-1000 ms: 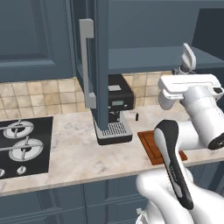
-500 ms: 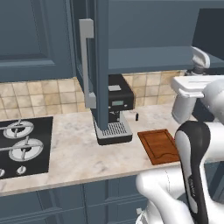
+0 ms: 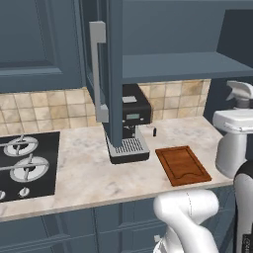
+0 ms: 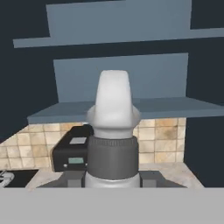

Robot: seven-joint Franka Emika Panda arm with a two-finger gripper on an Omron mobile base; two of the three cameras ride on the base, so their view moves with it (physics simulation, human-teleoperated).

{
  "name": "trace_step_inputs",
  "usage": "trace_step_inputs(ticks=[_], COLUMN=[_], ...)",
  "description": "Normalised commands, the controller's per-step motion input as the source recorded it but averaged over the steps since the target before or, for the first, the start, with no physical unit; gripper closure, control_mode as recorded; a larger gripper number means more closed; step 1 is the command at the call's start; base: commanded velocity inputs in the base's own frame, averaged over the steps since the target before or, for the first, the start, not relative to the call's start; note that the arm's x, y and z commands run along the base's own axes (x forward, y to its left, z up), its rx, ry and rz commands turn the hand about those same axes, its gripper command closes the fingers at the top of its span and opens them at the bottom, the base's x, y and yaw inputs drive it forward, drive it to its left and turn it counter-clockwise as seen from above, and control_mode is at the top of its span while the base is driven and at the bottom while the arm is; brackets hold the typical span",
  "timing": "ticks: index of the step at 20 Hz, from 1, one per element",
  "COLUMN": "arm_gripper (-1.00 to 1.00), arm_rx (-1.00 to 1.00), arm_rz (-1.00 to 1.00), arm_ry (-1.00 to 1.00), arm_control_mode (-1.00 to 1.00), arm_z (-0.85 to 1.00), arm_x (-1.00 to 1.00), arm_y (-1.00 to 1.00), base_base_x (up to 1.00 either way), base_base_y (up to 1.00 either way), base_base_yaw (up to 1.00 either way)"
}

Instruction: Grab the spray bottle from the cabinet, then place it next to the cutting board for sanitizing. Then grab the dish brush from the countertop next to the sink and place it next to the cutting board.

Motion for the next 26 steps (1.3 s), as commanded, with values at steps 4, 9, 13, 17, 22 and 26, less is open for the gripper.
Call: trace_step_inputs(ticks=[4, 9, 13, 17, 22, 26], arm_gripper=[1.00, 1.00, 1.00, 1.00, 1.00, 1.00], arm_rx=[0.00, 0.00, 0.00, 0.00, 0.00, 0.00], arm_rz=[0.03, 0.08, 0.09, 0.07, 0.04, 0.01], arm_ry=[-0.10, -0.11, -0.01, -0.15, -0.33, -0.41], arm_control_mode=[-1.00, -1.00, -1.00, -1.00, -1.00, -1.00], arm_z=[-0.69, -0.69, -0.61, -0.50, -0.37, -0.42], arm_x=[0.20, 0.43, 0.46, 0.45, 0.26, 0.17], arm_y=[0.00, -0.08, -0.16, -0.07, -0.01, 0.00], base_base_x=[0.00, 0.00, 0.00, 0.00, 0.00, 0.00], base_base_y=[0.00, 0.00, 0.00, 0.00, 0.00, 0.00], base_base_yaw=[0.00, 0.00, 0.00, 0.00, 0.00, 0.00])
